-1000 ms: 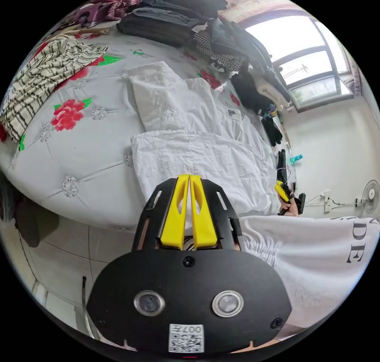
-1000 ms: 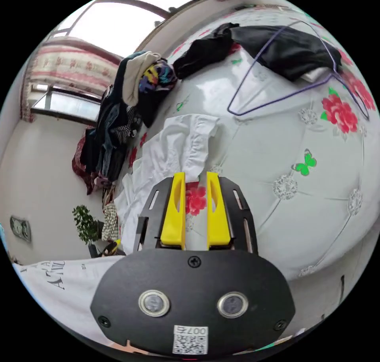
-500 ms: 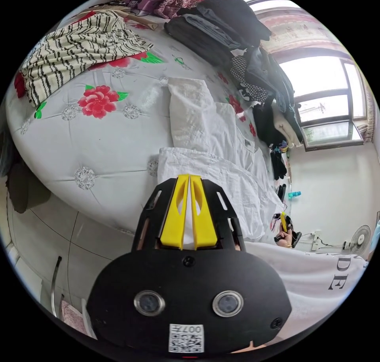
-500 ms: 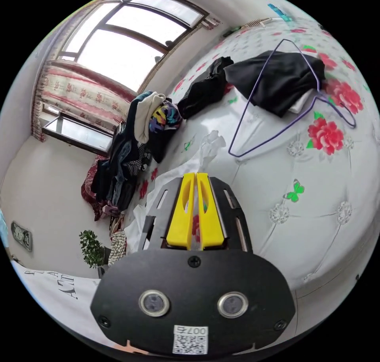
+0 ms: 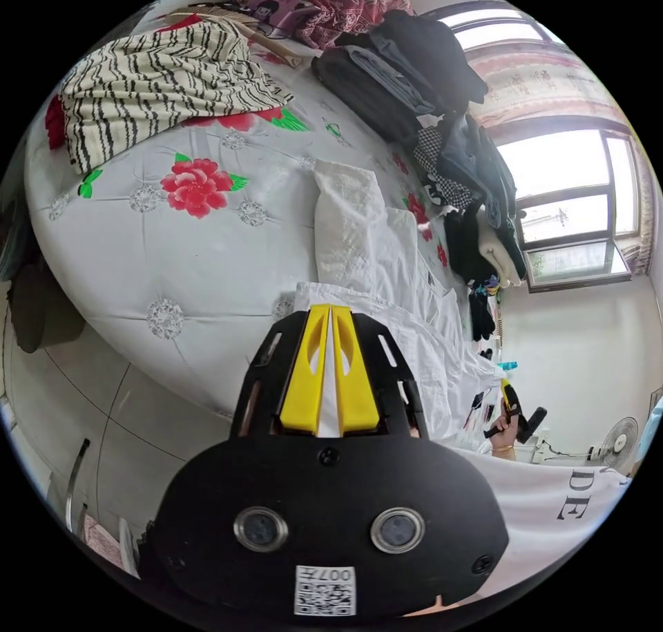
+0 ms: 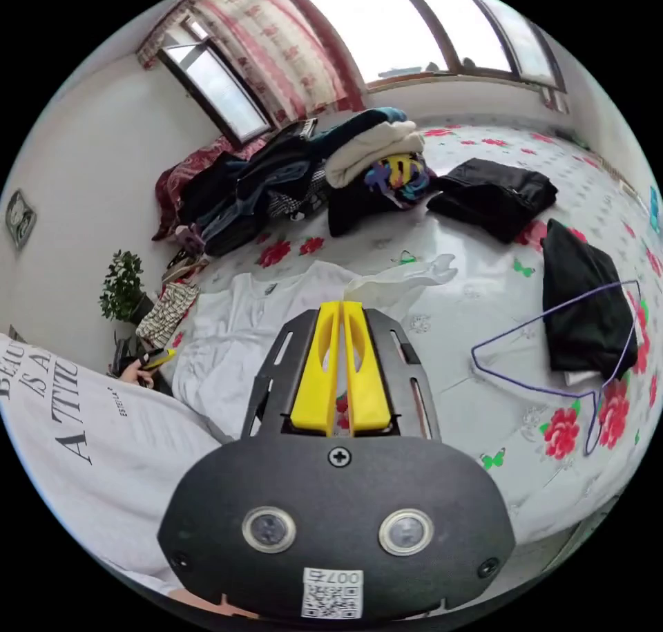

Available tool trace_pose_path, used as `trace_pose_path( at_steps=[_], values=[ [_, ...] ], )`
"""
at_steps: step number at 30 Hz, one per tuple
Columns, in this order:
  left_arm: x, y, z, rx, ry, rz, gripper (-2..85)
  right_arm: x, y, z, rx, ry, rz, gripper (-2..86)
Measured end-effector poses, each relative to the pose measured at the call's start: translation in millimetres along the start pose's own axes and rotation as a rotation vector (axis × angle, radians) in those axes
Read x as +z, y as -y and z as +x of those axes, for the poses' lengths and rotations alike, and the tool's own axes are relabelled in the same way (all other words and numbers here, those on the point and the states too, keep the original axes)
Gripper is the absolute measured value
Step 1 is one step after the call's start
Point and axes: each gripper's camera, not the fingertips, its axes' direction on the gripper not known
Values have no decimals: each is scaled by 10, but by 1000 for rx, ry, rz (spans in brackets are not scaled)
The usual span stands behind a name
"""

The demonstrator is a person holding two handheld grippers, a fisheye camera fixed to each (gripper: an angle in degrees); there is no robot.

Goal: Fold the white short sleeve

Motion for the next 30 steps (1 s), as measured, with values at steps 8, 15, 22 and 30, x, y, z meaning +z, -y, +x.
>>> trace_pose_path(
  at_steps=[8, 15, 22, 30],
  values=[
    [-122, 32, -336, -133, -63, 97, 39, 1411, 100, -657, -223, 54, -501, 14],
    [-148, 166, -654, -197, -116, 149, 50, 907, 310, -816, -191, 54, -354, 25],
    [223, 442, -874, -217, -269, 110, 50, 894, 956, -1479, -371, 168, -332, 45],
    [346, 455, -347, 8, -326, 93, -8, 1884, 1920, -3238, -778, 366, -416, 83]
  ],
)
